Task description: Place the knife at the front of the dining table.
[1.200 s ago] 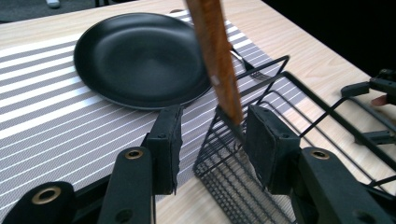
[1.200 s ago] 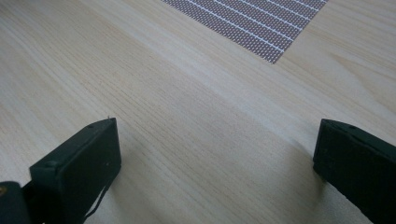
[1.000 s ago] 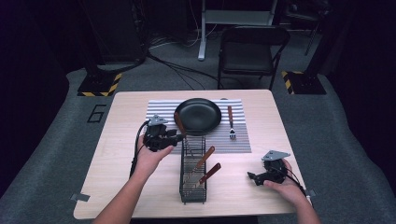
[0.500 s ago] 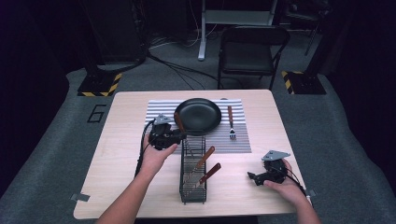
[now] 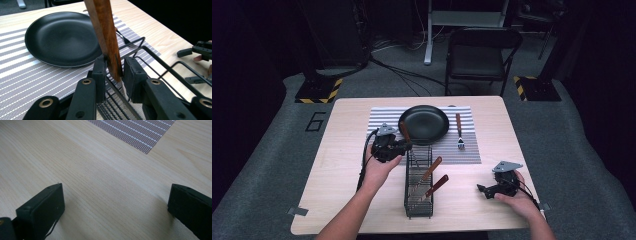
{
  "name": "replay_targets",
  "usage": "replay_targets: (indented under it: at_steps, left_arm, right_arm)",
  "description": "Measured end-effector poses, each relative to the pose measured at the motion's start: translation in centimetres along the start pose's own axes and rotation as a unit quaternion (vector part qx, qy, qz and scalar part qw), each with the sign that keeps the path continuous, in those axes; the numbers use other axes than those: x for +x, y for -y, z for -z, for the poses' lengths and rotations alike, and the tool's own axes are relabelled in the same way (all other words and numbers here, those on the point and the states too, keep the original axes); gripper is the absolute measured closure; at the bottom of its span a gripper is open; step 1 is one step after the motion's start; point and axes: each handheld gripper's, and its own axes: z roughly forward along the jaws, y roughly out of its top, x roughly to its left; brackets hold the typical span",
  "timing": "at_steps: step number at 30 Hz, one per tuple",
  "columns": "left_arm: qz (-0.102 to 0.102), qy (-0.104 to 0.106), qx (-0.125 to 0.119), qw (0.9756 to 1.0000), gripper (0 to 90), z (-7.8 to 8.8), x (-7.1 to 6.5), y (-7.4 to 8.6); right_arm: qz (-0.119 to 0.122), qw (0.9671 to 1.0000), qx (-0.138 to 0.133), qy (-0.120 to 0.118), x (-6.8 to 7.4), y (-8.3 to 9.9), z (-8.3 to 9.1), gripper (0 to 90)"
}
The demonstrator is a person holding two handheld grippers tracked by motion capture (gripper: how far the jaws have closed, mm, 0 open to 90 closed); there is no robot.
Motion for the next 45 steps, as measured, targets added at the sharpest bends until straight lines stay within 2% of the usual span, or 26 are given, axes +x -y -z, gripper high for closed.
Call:
replay_targets:
  at_steps: [2, 10, 15, 21, 22, 26, 28, 30, 35, 36, 38, 45]
  left_arm:
    - [0.002, 0.008, -0.003, 1.0000, 74.1, 0.1, -0.2, 0.0]
    - [-0.019, 0.027, -0.008, 0.9994, 76.3, 0.0, -1.5, 0.0]
    - [-0.032, 0.028, -0.002, 0.9991, 76.5, -0.2, -2.0, -0.3]
    - [-0.037, 0.029, -0.002, 0.9989, 77.3, 0.1, -2.1, -0.7]
    - [-0.032, 0.029, -0.004, 0.9991, 77.3, 0.1, -2.2, -0.8]
    - [-0.042, 0.028, -0.005, 0.9987, 77.4, 0.4, -2.1, -1.1]
    - [-0.036, 0.029, -0.007, 0.9989, 77.4, 0.6, -2.2, -1.3]
    - [-0.040, 0.029, -0.007, 0.9987, 77.5, 0.8, -2.2, -1.6]
    - [-0.035, 0.028, -0.008, 0.9990, 77.6, 1.1, -2.1, -2.0]
    - [-0.041, 0.026, -0.009, 0.9988, 77.6, 1.2, -2.0, -2.1]
    - [-0.040, 0.026, -0.010, 0.9988, 80.7, 1.4, -2.0, -2.3]
    - [-0.038, 0.027, -0.014, 0.9988, 80.8, 2.2, -2.0, -3.2]
  right_arm:
    - [0.000, 1.0000, 0.000, 0.000, 0.0, 0.0, 0.0, 0.1]
    - [0.000, 1.0000, 0.000, 0.000, 0.0, 0.0, 0.0, 0.1]
    - [0.000, 1.0000, 0.000, 0.000, 0.0, 0.0, 0.0, 0.1]
    - [0.000, 1.0000, 0.000, 0.000, 0.0, 0.0, 0.0, 0.1]
    - [0.000, 1.0000, 0.000, 0.000, 0.0, 0.0, 0.0, 0.1]
    - [0.000, 1.0000, 0.000, 0.000, 0.0, 0.0, 0.0, 0.1]
    - [0.000, 1.0000, 0.000, 0.000, 0.0, 0.0, 0.0, 0.1]
    - [0.000, 1.0000, 0.000, 0.000, 0.0, 0.0, 0.0, 0.1]
    - [0.000, 1.0000, 0.000, 0.000, 0.0, 0.0, 0.0, 0.1]
    - [0.000, 1.0000, 0.000, 0.000, 0.0, 0.0, 0.0, 0.1]
    - [0.000, 1.0000, 0.000, 0.000, 0.0, 0.0, 0.0, 0.1]
    - [0.000, 1.0000, 0.000, 0.000, 0.0, 0.0, 0.0, 0.1]
